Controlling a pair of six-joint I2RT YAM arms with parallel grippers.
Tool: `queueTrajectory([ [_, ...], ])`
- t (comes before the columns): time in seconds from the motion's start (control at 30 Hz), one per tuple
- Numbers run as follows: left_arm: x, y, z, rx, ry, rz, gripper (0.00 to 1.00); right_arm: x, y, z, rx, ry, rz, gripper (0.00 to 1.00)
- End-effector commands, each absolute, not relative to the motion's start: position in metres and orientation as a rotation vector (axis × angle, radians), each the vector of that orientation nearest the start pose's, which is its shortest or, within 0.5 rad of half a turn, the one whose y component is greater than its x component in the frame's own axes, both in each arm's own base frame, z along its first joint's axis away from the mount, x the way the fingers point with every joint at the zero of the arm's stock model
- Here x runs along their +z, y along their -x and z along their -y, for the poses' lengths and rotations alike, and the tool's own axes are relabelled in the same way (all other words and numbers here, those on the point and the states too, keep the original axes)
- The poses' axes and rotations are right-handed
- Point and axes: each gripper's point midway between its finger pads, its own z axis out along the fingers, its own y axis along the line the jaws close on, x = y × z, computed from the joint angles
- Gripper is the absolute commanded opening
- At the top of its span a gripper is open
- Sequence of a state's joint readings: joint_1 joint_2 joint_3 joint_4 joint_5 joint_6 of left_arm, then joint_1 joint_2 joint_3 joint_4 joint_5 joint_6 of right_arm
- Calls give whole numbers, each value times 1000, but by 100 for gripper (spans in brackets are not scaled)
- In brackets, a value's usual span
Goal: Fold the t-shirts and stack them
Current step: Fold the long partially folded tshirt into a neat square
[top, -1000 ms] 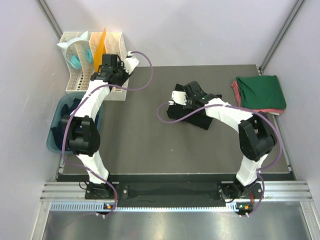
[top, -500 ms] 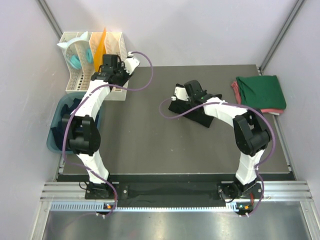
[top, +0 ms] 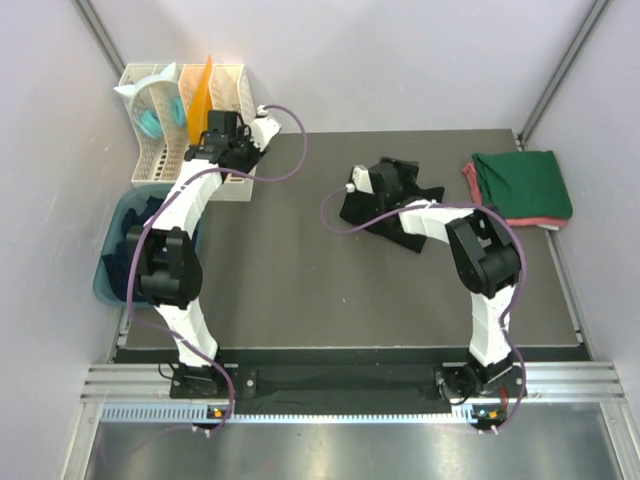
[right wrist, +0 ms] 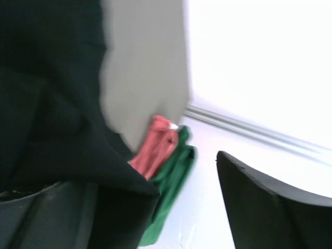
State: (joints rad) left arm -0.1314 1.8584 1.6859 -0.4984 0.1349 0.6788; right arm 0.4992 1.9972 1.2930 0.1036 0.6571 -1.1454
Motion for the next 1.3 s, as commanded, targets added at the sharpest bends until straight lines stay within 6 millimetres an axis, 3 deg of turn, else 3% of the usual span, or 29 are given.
queueTrajectory([
  [0.0,202,-517,70,109,-939,-2028,40,181,-525,-89,-1336,934,-1653,91],
  [0.2,203,-516,73,89,-935,-2022,40,205,-532,-72,-1364,795,-1661,93],
  [0.4,205,-515,73,92,-927,-2020,40,182,-524,-72,-1323,915,-1749,97],
  [0.6,210,-515,73,93,-921,-2012,40,189,-514,-71,-1234,905,-1781,94],
  [0.67,210,-516,73,92,-922,-2015,40,186,-512,-83,-1090,948,-1819,94],
  [0.8,212,-516,73,90,-916,-2014,41,180,-486,-102,-834,1157,-1909,93],
  [1.0,215,-514,74,84,-903,-2014,40,188,-471,-102,-807,1219,-1908,95],
  [1.13,218,-514,71,104,-907,-2006,41,171,-440,-129,-536,1463,-1907,92],
  [1.27,224,-516,71,111,-903,-1991,41,149,-411,-141,-414,1680,-1886,89],
])
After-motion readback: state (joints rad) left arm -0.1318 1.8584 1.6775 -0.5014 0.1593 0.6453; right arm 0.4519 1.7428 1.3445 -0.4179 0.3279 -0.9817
